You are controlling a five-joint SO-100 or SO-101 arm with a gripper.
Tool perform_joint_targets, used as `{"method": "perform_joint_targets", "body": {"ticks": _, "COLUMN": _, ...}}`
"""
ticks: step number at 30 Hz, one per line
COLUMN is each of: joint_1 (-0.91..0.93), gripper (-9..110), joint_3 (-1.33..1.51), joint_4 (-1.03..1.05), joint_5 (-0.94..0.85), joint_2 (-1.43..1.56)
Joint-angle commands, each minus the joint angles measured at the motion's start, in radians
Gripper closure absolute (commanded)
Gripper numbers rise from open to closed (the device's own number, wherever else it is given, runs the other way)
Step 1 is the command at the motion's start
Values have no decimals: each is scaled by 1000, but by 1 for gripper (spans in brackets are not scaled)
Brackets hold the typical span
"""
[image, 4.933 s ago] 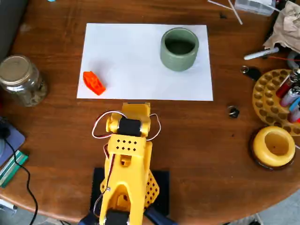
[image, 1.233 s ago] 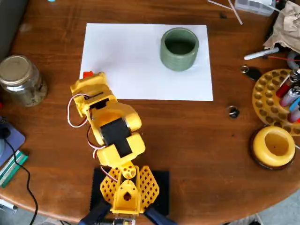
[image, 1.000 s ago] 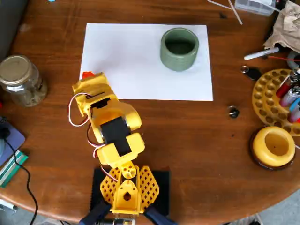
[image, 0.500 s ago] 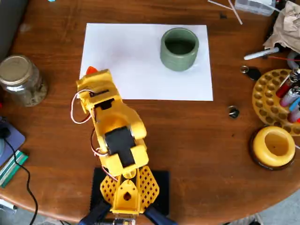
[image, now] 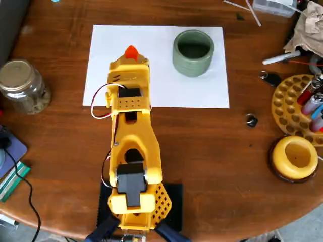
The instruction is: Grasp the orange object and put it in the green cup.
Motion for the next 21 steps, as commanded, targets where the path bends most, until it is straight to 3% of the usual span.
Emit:
{"method": "perform_joint_targets", "body": {"ticks": 1, "joint_1": 46, "gripper": 102, "joint_3": -86, "joint_4": 2, "joint_5": -9, "joint_2": -11}}
{"method": "perform_joint_targets", "body": {"ticks": 21, "joint_1": 288, "gripper": 102, "joint_3": -325, "joint_4": -25, "joint_5": -21, "joint_2": -221}}
